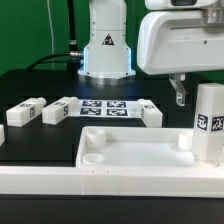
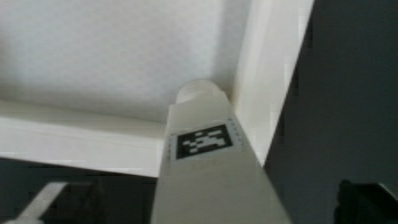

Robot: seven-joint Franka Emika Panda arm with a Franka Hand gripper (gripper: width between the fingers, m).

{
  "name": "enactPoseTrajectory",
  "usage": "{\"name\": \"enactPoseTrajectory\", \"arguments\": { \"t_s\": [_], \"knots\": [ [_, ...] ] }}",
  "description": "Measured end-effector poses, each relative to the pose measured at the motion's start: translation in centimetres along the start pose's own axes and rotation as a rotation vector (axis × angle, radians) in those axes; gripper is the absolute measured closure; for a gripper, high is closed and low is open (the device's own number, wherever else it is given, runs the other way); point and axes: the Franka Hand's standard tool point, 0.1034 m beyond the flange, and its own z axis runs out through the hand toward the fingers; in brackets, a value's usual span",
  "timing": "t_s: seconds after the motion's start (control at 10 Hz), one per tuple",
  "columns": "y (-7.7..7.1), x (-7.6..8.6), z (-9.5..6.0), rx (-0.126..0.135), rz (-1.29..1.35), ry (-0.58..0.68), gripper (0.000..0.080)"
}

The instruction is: Assemble desk

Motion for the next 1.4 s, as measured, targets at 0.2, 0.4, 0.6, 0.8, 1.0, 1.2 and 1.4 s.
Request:
{"name": "enactPoseTrajectory", "arguments": {
  "t_s": [0.2, 0.4, 0.6, 0.8, 1.0, 1.2, 1.4],
  "knots": [
    [-0.28, 0.04, 0.0, -0.005, -0.104, 0.0, 0.015],
    [-0.27, 0.01, 0.02, -0.004, -0.154, -0.001, 0.0271],
    [-0.28, 0.01, 0.03, -0.004, -0.152, -0.001, 0.0454],
    [-0.07, 0.0, 0.02, -0.005, -0.124, 0.0, 0.0509],
    [-0.07, -0.01, 0.03, 0.001, -0.021, 0.002, 0.0509],
    [0.15, -0.06, 0.1, 0.031, 0.225, 0.011, 0.0509],
    [0.25, -0.1, 0.13, 0.046, 0.434, 0.019, 0.0509]
  ]
}}
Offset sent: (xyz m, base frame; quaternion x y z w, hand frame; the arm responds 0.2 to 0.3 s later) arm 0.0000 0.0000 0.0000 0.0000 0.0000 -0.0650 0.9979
